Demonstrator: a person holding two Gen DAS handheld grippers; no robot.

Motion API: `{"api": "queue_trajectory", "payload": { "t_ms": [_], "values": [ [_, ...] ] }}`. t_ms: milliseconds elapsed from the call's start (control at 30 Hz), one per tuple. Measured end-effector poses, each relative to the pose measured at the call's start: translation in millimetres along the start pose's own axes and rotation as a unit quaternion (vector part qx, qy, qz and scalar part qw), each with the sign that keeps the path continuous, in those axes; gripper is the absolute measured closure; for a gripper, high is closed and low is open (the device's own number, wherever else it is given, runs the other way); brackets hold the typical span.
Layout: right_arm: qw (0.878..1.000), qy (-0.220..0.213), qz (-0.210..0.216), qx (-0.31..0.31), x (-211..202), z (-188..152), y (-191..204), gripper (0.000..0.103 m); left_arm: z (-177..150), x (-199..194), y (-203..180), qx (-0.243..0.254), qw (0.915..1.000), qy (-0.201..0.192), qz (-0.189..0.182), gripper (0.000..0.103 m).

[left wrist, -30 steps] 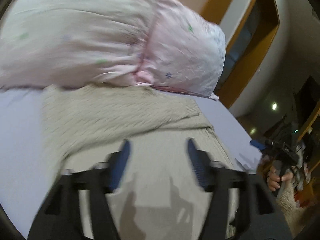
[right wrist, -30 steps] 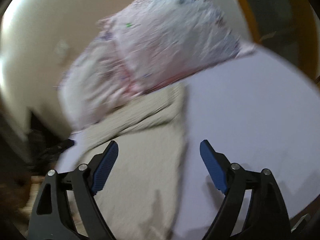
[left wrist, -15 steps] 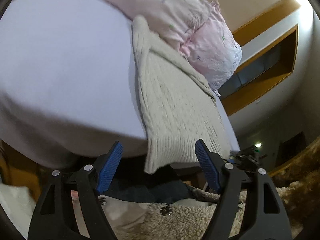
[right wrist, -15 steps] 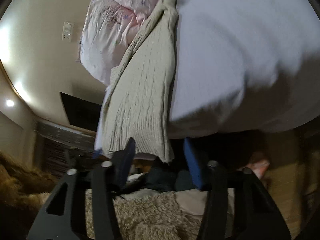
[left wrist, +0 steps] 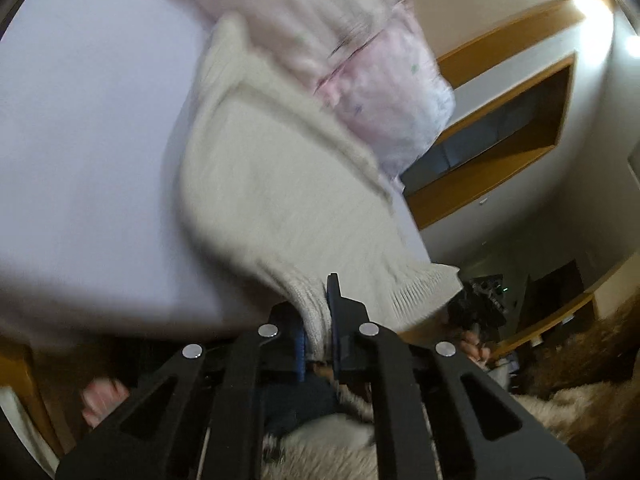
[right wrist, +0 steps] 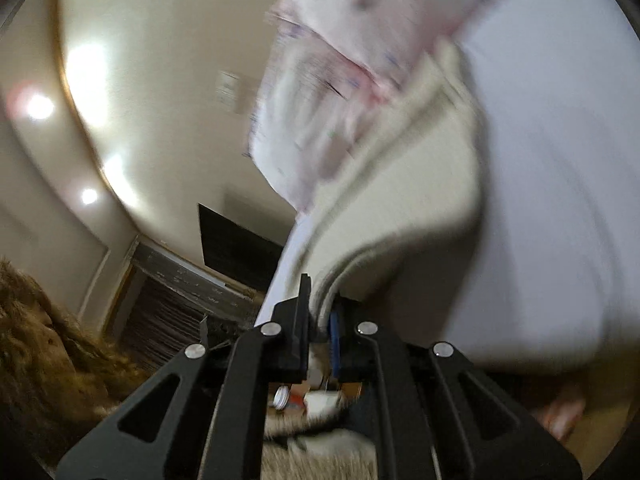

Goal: Fold small clothes

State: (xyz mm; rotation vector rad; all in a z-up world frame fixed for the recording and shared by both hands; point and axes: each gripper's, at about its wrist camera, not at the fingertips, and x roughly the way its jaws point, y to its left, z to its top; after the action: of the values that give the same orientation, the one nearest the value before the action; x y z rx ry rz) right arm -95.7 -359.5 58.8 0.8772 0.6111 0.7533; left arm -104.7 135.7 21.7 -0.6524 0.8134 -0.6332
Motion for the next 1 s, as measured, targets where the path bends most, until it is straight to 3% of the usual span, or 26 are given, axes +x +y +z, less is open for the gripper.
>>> {"api": "queue_trajectory", "payload": {
  "t_ms": [133, 233, 300, 367, 467, 533, 600, 633, 667, 700, 733, 767, 833, 900, 1000],
  "values": [
    [0.997, -0.058, -0.011, -0.041, 33, 78, 19, 0.096, 91, 7, -27, 0.035, 0.995, -0.087, 0.034, 0.095],
    [0.992, -0.106, -0.064, -0.02, 73, 133, 5, 0.096, 166, 40, -23, 0.033, 0.9863, -0.136, 0.088, 0.095],
    [0.985, -0.118, -0.126, 0.007, 106, 159, -19, 0.096, 206, 76, -13, 0.042, 0.9794, -0.135, 0.144, 0.095],
    [0.977, -0.103, -0.183, 0.039, 145, 175, -49, 0.096, 238, 120, 8, 0.025, 0.9752, -0.111, 0.19, 0.095],
    [0.969, -0.084, -0.218, 0.081, 180, 179, -79, 0.096, 253, 161, 38, -0.01, 0.9716, -0.08, 0.222, 0.095],
    [0.964, -0.09, -0.238, 0.078, 183, 176, -83, 0.096, 253, 169, 48, -0.015, 0.9716, -0.075, 0.224, 0.095],
    [0.954, -0.112, -0.268, 0.075, 182, 179, -85, 0.089, 250, 166, 52, -0.014, 0.9751, -0.076, 0.208, 0.095],
    [0.947, -0.133, -0.281, 0.075, 179, 177, -85, 0.068, 249, 161, 53, -0.015, 0.9779, -0.075, 0.195, 0.095],
    [0.939, -0.161, -0.296, 0.074, 172, 175, -82, 0.026, 249, 158, 52, -0.016, 0.98, -0.074, 0.184, 0.092],
    [0.932, -0.188, -0.301, 0.073, 166, 173, -80, 0.009, 250, 151, 52, -0.02, 0.9824, -0.072, 0.171, 0.087],
    [0.928, -0.224, -0.292, 0.066, 156, 168, -75, 0.002, 250, 146, 49, -0.022, 0.9845, -0.072, 0.158, 0.072],
    [0.929, -0.234, -0.28, 0.061, 149, 165, -72, 0.002, 247, 131, 45, -0.022, 0.9843, -0.088, 0.151, 0.04],
    [0.937, -0.235, -0.253, 0.049, 137, 162, -67, 0.002, 243, 108, 37, -0.013, 0.9779, -0.131, 0.162, 0.011],
    [0.937, -0.235, -0.256, 0.032, 132, 158, -63, 0.002, 235, 91, 38, -0.005, 0.9754, -0.138, 0.172, 0.012],
    [0.942, -0.216, -0.254, 0.038, 130, 156, -69, 0.002, 226, 93, 59, -0.046, 0.9793, -0.087, 0.177, 0.025]
  ]
}}
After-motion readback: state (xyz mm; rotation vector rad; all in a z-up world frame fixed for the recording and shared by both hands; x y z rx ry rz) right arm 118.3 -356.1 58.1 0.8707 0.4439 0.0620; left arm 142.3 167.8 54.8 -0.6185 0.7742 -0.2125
